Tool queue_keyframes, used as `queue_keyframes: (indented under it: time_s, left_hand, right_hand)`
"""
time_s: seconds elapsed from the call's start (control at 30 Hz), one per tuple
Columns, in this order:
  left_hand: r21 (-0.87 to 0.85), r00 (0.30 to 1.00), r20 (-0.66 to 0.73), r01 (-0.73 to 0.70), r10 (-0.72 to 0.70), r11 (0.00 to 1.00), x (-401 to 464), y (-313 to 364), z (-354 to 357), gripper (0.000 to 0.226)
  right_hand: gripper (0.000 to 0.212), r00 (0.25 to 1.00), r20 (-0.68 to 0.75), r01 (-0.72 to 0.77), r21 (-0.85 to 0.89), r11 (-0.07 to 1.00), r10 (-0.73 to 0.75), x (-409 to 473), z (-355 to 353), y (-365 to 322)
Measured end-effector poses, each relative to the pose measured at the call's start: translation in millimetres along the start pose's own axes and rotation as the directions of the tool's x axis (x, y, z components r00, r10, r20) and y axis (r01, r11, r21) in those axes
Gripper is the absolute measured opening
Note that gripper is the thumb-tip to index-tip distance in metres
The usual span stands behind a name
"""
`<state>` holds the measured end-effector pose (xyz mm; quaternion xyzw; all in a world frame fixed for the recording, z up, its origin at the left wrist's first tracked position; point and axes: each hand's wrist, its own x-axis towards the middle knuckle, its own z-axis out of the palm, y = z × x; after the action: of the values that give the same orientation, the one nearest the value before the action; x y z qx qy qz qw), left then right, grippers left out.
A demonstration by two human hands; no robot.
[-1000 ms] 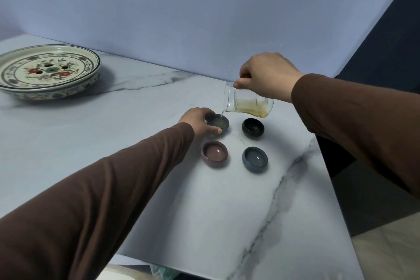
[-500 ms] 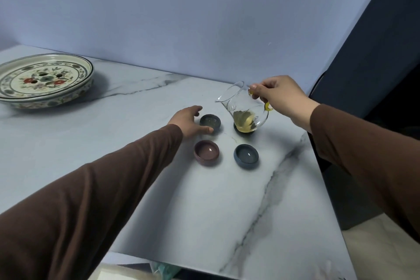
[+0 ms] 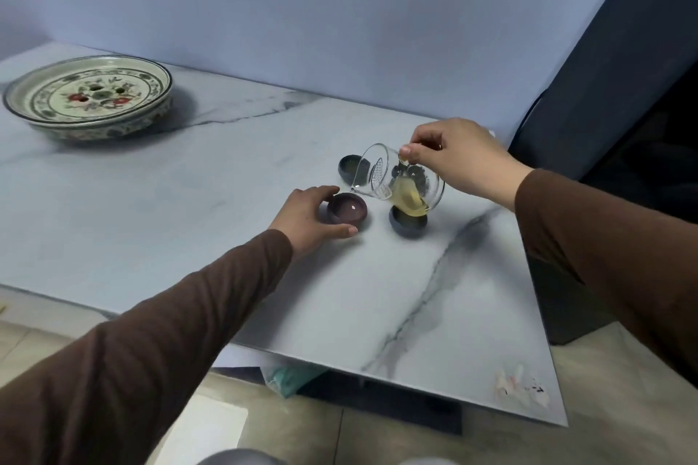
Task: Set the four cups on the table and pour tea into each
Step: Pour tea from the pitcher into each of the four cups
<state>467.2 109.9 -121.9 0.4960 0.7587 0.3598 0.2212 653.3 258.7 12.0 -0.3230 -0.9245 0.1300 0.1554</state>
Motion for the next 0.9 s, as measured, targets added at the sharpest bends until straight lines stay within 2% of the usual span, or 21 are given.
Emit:
queue_keyframes:
  time_s: [0.13, 0.27, 0.5, 0.9]
  left_hand:
    - [0.003, 0.999, -0.030, 0.018, -0.018, 1.000, -2, 2, 6, 0.084]
    - [-0.025, 0.999, -0.034, 0.034, -0.035, 0.999, -1, 3, 6, 0.073]
    - [-0.068, 0.998, -0.031, 0.053, -0.055, 0.996, 1, 3, 6, 0.057]
    - [-0.032, 0.996, -0.026, 0.083, -0.084, 0.996, 2, 7, 3, 0.062]
  right_hand:
    - [0.028, 0.996, 0.048, 0.075, -0.137, 0.988, -0.069, 0, 2, -7]
    - [0.028, 0.988, 0.078, 0.146, -0.239, 0.960, -0.131, 3, 2, -16]
    - [0.029, 0.967, 0.159, 0.242, -0.317, 0.917, -0.200, 8, 0, -36]
    - [0.032, 0.942, 0.157, 0.334, -0.404, 0.851, -0.295, 12, -2, -50]
